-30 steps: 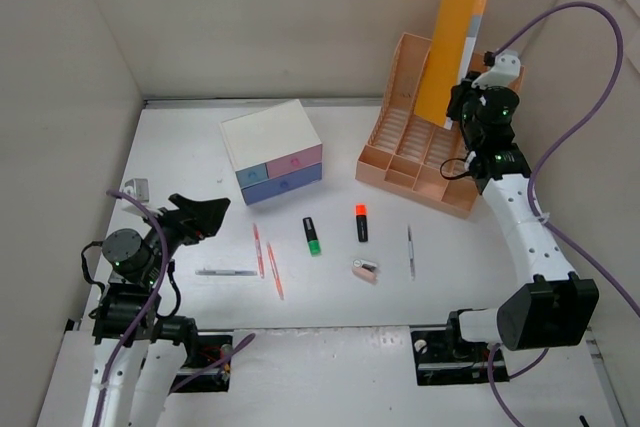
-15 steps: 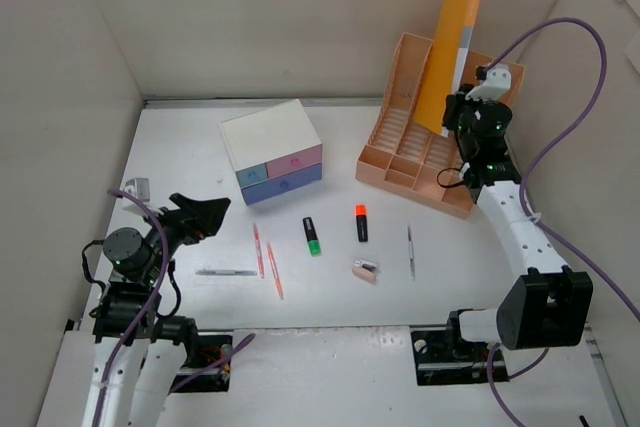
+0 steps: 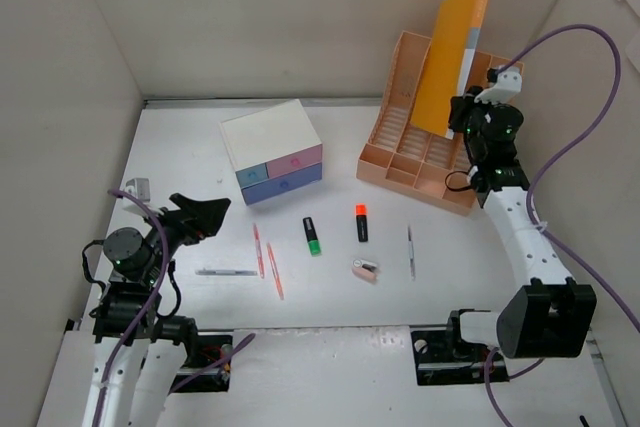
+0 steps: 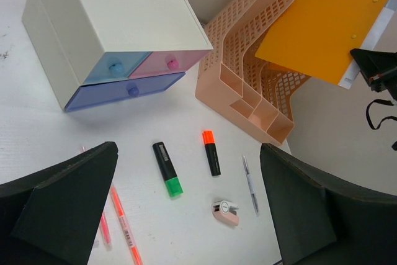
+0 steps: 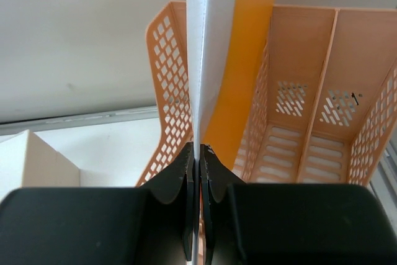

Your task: Organize the desk

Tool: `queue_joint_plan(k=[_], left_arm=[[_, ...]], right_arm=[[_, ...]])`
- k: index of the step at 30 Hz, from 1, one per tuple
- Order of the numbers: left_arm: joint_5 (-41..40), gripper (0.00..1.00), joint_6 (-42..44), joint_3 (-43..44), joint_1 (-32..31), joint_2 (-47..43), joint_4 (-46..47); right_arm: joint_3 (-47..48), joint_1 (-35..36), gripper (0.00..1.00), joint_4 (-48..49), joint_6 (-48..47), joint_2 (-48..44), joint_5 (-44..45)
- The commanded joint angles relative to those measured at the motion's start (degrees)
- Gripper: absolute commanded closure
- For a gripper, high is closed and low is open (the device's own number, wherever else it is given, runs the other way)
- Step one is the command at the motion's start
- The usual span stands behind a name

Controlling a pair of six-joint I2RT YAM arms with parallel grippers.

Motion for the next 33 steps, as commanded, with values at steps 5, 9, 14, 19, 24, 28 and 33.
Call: queue_joint_plan(k=[5,9,14,19,24,28,33], left_arm=[[0.7,0.05,-1.6,-0.7,-0.2,0.9,6.9],[0.8,0.05,-0.9,0.0,-0.2,1.0,6.4],[1.0,0.05,-0.4,0.6,-0.2,1.0,5.3],[0.8,0.05,-0.2,0.7,-0.2,0.5,4.6],[1.1,0.05,-0.6,0.4,-0.2,0.9,5.1],[1.2,0.05,-0.7,0.5,-0.2,1.3,5.7],[2.4,0.05,-0.9,0.3,-0.2,3.1,7.1]], right_arm=[[8.9,1.6,1.00,1.5,1.8,-7.0,-1.1],[7.8,1.6,1.00,2.8,1.5,-7.0,-1.4],[6.9,1.6,1.00,4.9,0.1,-5.4,0.5],[6.3,0.9,1.00,5.7,-0.8,-6.5,0.8],[5.0,-2.3,1.00,5.8,-1.1,-8.0,0.5],[2.9,-5.1,1.00,6.5,-2.1,-9.8,-0.2],[-0.2,-7.7,1.00,10.2,-1.7,-8.2,-1.8]])
